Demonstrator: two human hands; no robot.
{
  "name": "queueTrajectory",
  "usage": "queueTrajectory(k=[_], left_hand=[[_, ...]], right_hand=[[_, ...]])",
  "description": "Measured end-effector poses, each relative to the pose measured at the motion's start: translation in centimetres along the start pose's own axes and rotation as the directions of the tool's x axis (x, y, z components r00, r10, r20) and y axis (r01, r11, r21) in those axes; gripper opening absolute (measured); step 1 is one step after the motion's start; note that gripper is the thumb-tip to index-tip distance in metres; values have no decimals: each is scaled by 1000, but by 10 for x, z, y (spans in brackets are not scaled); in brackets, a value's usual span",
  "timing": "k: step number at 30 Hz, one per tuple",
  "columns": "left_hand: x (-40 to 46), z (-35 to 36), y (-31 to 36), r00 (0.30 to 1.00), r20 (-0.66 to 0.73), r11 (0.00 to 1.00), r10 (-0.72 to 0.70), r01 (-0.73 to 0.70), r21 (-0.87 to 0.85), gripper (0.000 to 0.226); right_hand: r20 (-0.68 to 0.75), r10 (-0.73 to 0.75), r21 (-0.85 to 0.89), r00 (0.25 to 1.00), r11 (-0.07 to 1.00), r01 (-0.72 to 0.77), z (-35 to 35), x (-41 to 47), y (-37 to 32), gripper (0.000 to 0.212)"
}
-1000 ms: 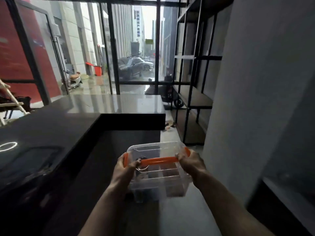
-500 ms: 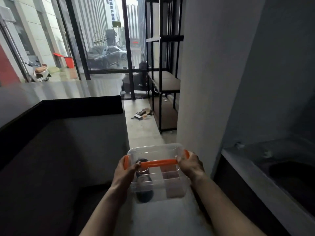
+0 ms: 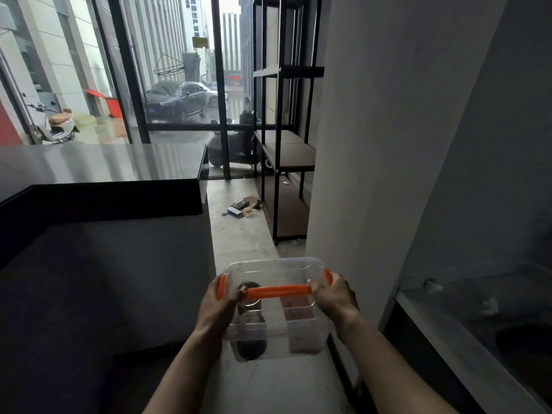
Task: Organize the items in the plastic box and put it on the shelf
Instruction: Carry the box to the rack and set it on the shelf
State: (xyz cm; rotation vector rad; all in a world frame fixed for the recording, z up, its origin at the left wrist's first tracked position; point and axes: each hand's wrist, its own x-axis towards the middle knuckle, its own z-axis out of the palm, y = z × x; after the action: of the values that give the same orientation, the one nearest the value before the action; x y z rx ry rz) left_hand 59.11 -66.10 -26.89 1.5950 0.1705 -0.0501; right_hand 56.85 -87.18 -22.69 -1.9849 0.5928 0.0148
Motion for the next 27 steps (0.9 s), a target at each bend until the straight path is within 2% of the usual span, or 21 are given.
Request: queueTrajectory(k=[7, 15, 20, 24, 27], left_hand=[[110, -14, 17, 1000, -11, 999, 19, -19, -27, 73], [239, -13, 40, 999, -34, 1000, 25, -26, -16, 69], [341, 11, 44, 999, -35, 1000, 20, -20, 1, 74], [431, 45, 57, 998, -61, 1000, 15, -16, -13, 68], [505, 68, 75, 996, -92, 1000, -16, 16, -5, 85]], right_hand=[[3, -24, 16, 1000, 1000, 24, 45, 88, -58, 66], [12, -14, 21, 1000, 1000, 14, 81, 198, -114, 63], [25, 1, 34, 1000, 999, -2, 101, 300, -144, 64], [59, -15, 71, 998, 997, 11, 112, 405, -170, 64], [72, -3, 74, 997, 997, -2, 116, 487, -198, 64]])
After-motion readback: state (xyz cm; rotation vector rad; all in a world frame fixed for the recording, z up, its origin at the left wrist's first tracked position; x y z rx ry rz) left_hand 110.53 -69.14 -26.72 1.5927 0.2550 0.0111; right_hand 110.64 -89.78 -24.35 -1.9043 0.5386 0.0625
